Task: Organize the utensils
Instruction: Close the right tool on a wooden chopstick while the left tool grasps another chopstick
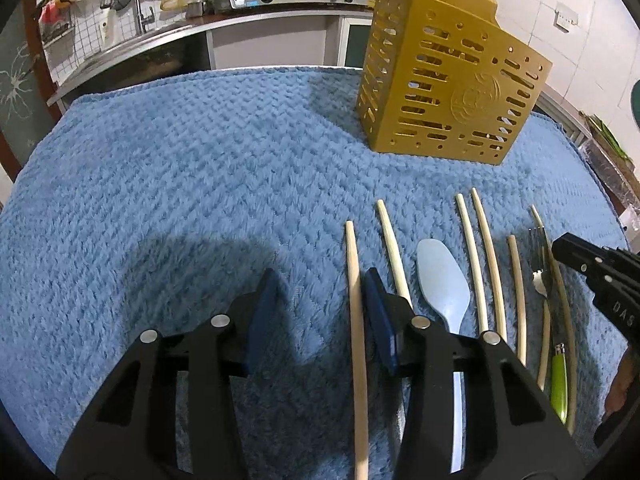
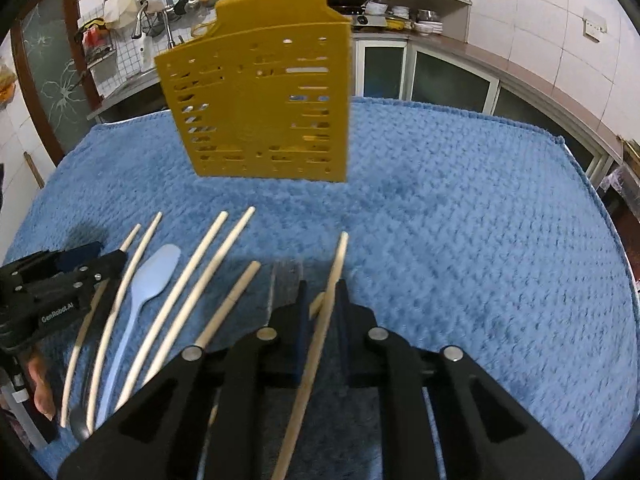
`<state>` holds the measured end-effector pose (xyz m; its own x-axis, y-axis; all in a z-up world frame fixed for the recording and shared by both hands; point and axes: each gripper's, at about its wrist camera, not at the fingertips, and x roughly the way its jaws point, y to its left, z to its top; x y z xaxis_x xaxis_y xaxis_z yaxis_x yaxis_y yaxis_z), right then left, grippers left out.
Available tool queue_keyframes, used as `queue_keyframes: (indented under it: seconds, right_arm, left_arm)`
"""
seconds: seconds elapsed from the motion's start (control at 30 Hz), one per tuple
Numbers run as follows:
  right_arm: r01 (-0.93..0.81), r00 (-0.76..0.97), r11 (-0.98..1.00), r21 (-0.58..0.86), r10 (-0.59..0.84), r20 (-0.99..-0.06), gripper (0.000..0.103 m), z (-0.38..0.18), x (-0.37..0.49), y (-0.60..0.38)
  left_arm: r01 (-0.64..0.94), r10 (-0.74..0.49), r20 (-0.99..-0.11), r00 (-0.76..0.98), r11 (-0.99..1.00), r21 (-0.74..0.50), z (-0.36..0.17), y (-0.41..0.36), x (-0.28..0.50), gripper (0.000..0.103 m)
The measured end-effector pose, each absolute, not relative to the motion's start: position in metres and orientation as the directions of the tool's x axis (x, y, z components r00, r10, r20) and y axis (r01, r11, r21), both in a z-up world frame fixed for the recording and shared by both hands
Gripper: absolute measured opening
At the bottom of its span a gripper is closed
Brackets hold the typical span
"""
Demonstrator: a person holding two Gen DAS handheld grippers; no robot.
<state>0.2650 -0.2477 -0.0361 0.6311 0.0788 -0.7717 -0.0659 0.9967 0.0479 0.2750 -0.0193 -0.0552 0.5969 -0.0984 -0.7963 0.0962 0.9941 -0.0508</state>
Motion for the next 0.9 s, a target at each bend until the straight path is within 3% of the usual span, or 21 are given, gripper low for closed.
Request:
queue_keyframes:
  seconds: [0.4, 0.63, 0.67, 0.77, 0.87, 0.9]
  right_arm:
    - [0.069, 0.637, 0.996, 0.06, 0.002, -0.771, 0.013, -0.045, 0.268, -0.244]
    - [0.09, 0.613, 0.994, 0.066, -0.003, -0.79, 0.015, -0.043, 0.275, -0.244]
    - [0.089, 0.615, 0.994, 0.064, -0.004, -0.789, 0.02, -0.043, 0.273, -0.244]
    - [0.081, 0.587, 0.993, 0.087, 0.023, -0.809, 0.064, -0.05, 0.274, -0.248]
    - [0.063, 0.619, 0.997, 0.039, -0.009, -0.785, 0.062, -0.053, 0.272, -0.24]
    - [0.073, 0.624, 0.996, 0.046, -0.01, -0.782, 0.056, -0.054, 0.274, -0.24]
  left_arm:
    - [0.09, -0.076, -0.8, 0.596, 0.996, -0.027, -0.055, -0.025, 0.281, 0.044]
    - [0.101, -0.065, -0.82, 0.568, 0.995, -0.008, -0.054, -0.03, 0.285, 0.053]
    - [0.109, -0.073, -0.823, 0.563, 0.994, -0.013, -0.054, -0.03, 0.286, 0.054]
    - [0.124, -0.063, -0.823, 0.565, 0.992, 0.009, -0.055, -0.032, 0.284, 0.055]
    - [0.115, -0.057, -0.82, 0.569, 0.993, 0.011, -0.055, -0.034, 0.284, 0.055]
    - [0.115, -0.057, -0.82, 0.569, 0.993, 0.011, -0.055, -0.034, 0.284, 0.055]
